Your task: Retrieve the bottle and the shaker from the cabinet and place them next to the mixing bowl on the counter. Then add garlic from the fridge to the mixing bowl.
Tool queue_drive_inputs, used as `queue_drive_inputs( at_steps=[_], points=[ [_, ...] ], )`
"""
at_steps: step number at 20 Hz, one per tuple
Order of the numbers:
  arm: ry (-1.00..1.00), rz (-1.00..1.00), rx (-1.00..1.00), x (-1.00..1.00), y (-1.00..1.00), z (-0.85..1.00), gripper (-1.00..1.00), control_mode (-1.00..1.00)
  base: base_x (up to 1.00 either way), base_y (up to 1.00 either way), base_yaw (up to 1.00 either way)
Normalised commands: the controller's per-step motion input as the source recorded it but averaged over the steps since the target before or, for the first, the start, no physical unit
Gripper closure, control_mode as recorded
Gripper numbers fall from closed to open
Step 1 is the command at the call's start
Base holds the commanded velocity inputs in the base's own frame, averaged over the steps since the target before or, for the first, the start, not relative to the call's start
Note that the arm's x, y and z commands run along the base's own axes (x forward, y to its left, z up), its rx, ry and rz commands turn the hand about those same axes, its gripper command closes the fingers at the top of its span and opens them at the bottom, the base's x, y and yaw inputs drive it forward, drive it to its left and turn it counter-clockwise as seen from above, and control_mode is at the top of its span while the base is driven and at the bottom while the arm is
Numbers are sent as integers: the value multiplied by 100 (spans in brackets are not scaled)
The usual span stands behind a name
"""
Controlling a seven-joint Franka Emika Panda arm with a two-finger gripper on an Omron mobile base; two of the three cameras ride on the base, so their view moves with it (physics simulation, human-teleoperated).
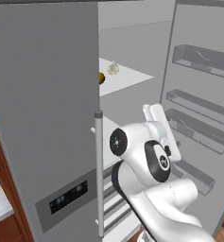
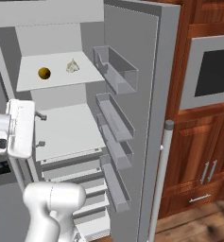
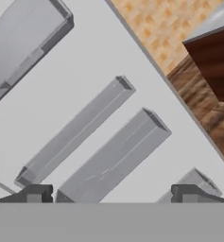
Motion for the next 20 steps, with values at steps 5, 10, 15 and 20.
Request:
queue_drive_inputs(
  at_steps=[5, 10, 15, 20],
  points=[
    [0, 21, 20, 56, -18, 28, -100, -100, 0, 0, 0],
    [6, 33, 14, 44, -1, 35, -100, -100, 0, 0, 0],
    [11, 37, 7, 3, 0, 47, -100, -100, 0, 0, 0],
    [18, 35, 10, -1, 0, 57, -100, -100, 0, 0, 0]
  ],
)
